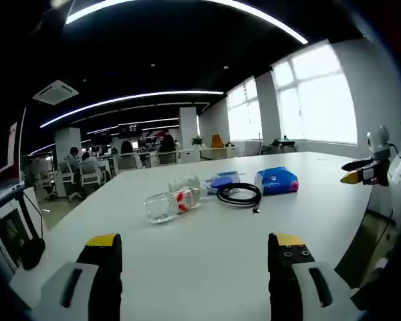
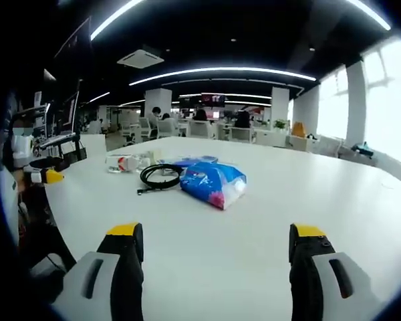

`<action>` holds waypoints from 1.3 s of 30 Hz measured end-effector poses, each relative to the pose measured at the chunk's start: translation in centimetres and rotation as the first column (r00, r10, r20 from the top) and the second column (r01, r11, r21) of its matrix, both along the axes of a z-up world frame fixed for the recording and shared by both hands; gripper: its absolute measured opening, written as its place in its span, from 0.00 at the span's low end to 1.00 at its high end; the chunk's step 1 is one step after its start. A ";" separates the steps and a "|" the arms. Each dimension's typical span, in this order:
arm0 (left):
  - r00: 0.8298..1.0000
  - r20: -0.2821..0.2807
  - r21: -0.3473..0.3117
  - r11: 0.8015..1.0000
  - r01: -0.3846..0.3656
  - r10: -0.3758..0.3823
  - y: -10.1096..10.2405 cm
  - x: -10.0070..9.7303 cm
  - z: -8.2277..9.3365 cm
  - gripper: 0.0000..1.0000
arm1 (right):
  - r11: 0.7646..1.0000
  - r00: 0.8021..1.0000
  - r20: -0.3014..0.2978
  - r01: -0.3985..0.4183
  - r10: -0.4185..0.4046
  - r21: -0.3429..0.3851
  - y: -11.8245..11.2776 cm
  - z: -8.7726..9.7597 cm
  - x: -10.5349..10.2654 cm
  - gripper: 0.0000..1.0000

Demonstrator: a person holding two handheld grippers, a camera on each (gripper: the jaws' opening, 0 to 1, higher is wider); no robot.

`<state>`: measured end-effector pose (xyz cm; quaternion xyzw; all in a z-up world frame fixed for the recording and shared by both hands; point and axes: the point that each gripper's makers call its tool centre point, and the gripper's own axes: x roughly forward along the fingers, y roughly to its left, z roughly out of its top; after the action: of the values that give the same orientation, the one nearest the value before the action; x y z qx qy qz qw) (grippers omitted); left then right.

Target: Arrange the tabletop items into an orderly group along one side of the table until the central work area is clear of visible clutter.

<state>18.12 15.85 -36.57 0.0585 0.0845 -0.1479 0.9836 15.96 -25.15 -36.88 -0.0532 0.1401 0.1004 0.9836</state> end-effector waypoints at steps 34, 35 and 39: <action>1.000 -0.013 0.035 0.999 -0.006 0.006 0.6 -0.1 -0.5 0.89 | 1.000 1.000 -0.010 0.020 -0.020 -0.020 -0.5 -0.1 0.0 0.83; 1.000 -0.010 0.034 0.999 -0.007 0.007 0.7 -0.1 -0.4 0.89 | 1.000 1.000 -0.010 0.020 -0.020 -0.019 -0.5 -0.1 0.0 0.83; 1.000 -0.006 0.035 0.999 -0.013 0.014 1.0 -0.2 -0.3 0.89 | 1.000 1.000 -0.007 0.014 -0.015 -0.021 -0.2 0.0 0.2 0.83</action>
<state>17.94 16.82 -36.84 0.0748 0.0907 -0.1399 0.9832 16.15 -25.39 -36.85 -0.0623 0.1450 0.0920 0.9832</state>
